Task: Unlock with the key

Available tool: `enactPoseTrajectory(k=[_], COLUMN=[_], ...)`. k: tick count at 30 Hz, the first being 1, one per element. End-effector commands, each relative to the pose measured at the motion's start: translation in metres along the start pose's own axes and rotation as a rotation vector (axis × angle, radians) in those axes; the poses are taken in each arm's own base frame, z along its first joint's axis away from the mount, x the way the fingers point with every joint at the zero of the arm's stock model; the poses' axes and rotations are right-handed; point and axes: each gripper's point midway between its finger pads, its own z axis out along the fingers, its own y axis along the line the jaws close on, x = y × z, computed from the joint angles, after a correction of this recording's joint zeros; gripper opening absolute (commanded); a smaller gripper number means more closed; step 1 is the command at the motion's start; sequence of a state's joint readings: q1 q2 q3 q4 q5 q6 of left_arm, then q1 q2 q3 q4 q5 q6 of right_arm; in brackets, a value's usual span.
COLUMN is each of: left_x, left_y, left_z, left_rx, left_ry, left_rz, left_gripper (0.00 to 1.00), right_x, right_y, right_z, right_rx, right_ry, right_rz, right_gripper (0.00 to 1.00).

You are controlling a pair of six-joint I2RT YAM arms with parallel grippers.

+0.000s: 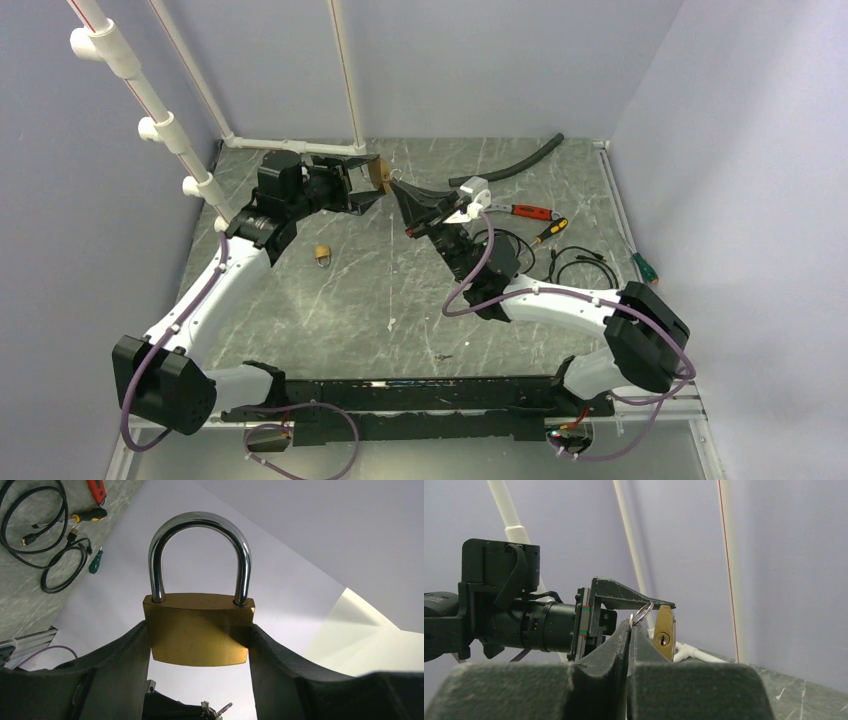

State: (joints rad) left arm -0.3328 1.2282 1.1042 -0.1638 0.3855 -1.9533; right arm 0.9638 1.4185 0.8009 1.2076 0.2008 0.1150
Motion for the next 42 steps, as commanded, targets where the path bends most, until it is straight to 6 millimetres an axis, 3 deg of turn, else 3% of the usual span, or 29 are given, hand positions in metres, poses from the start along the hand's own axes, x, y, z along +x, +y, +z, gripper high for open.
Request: enactPoseTrajectory(k=[1, 42], left_x=[0.037, 0.041], left_y=[-0.056, -0.056], left_z=[-0.03, -0.038], left_rx=[0.175, 0.181], left_ry=[0.099, 0.11], left_rz=[0.059, 0.07], left_gripper=[0.0, 0.0], right_x=[-0.025, -0.006], right_y=[0.005, -0.013], right_z=[0.007, 0.02], right_rx=[-0.014, 0.072], right_ry=[-0.092, -0.077], right_rz=[-0.001, -0.124], right_gripper=[0.0, 0.0])
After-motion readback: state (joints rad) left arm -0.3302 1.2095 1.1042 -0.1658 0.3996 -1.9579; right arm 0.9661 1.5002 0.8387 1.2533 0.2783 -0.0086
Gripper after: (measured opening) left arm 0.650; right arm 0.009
